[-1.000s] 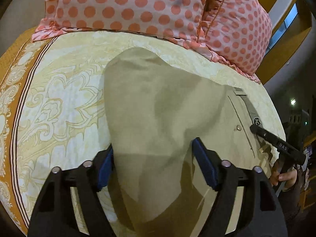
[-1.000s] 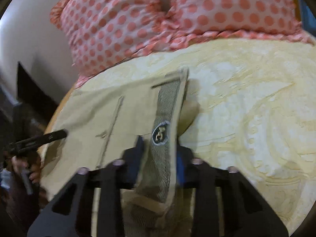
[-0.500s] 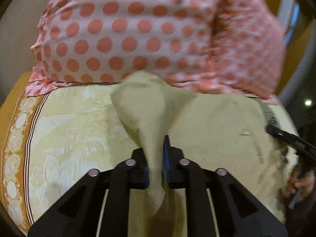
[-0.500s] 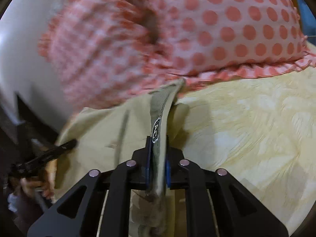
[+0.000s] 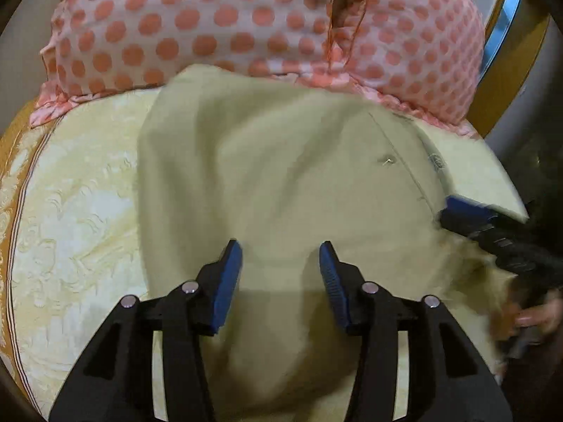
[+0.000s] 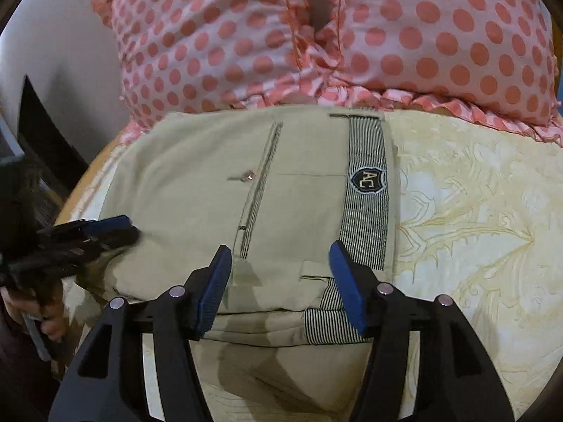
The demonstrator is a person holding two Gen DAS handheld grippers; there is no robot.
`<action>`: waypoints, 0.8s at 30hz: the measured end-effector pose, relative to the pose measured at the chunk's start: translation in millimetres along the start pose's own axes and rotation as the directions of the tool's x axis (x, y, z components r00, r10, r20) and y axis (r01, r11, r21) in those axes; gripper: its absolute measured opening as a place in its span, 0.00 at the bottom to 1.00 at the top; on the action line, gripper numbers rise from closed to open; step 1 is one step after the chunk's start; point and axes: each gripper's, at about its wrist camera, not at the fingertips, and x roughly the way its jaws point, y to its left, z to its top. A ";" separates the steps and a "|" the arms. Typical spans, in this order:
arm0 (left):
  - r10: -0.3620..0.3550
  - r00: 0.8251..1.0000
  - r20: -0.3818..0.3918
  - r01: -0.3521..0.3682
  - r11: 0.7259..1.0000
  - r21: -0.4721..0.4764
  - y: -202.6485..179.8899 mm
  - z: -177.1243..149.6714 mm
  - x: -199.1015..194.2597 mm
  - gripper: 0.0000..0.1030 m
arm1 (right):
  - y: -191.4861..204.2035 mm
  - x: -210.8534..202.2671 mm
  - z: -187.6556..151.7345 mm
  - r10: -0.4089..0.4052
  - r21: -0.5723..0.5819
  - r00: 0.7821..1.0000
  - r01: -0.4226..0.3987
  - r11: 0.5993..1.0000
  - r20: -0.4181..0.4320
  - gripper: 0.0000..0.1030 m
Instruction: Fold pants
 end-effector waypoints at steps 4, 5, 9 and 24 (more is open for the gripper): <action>0.033 0.998 0.047 -0.033 0.999 0.004 -10.6 -22.7 -38.3 0.74 | 22.6 -39.8 -23.9 -0.079 -0.002 0.994 0.079 0.997 0.076 0.99; 0.053 0.995 0.088 -0.054 0.999 0.006 -12.7 -38.1 -55.6 0.81 | 32.2 -51.8 -39.4 -0.105 -0.023 0.987 0.108 0.994 0.119 0.99; 0.178 0.975 0.133 -0.180 0.984 -0.001 -20.6 -92.8 -87.9 0.98 | 63.0 -57.6 -87.7 -0.218 -0.076 0.963 0.232 0.970 0.161 0.99; 0.251 0.958 0.140 -0.248 0.968 -0.040 -25.2 -148.6 -78.9 0.98 | 79.9 -43.4 -138.2 -0.279 -0.021 0.947 0.286 0.958 0.157 0.99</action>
